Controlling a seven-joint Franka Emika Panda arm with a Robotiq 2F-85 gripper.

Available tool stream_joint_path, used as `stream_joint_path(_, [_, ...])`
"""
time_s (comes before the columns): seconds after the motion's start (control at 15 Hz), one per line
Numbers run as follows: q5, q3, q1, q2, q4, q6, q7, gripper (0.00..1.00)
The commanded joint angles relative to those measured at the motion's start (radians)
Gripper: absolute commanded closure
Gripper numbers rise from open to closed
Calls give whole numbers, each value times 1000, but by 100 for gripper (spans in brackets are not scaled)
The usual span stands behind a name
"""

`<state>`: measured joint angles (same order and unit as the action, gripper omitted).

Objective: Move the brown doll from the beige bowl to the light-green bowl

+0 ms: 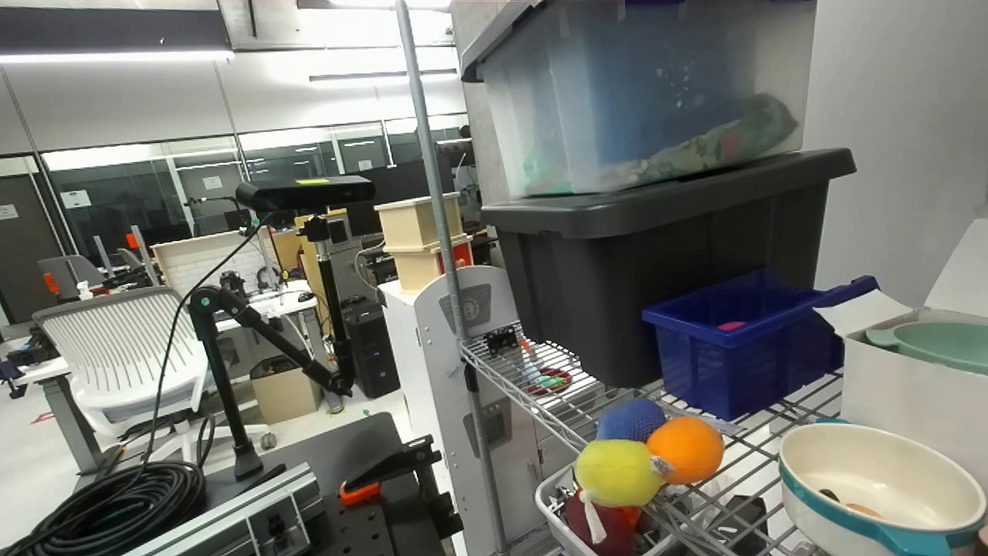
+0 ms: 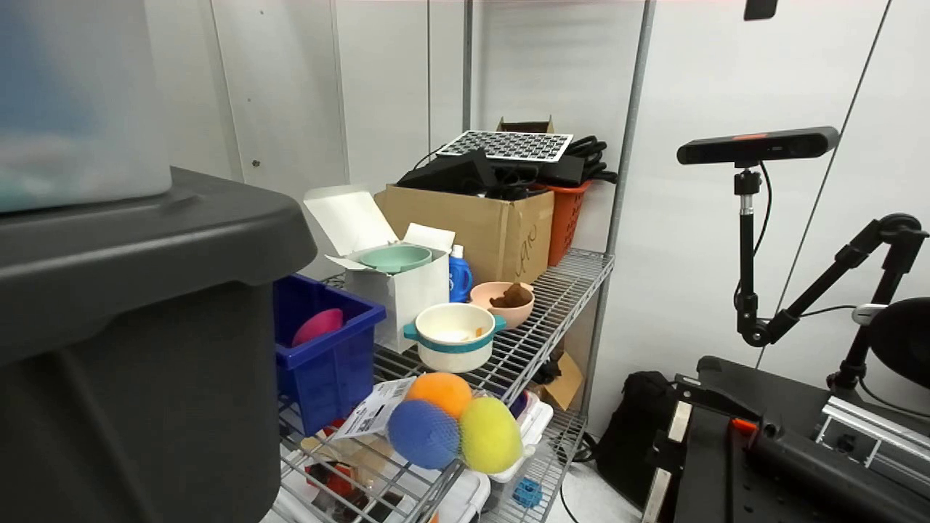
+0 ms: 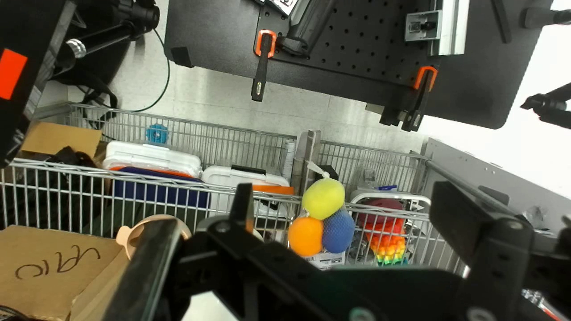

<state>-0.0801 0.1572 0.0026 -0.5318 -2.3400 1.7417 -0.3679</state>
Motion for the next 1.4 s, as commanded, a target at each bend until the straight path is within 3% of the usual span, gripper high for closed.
stream_joint_path(0.0, [3,-5,-6,1,2,-2,-2,0])
stream_joint_path(0.4, [-2,-15,-7,46,19,12,22,0])
stream_joint_path(0.73, [-9,-31,-5,129,37,88,37,0])
stream_joint_path(1.33, [-12,-26,-29,378,150,225,13,0])
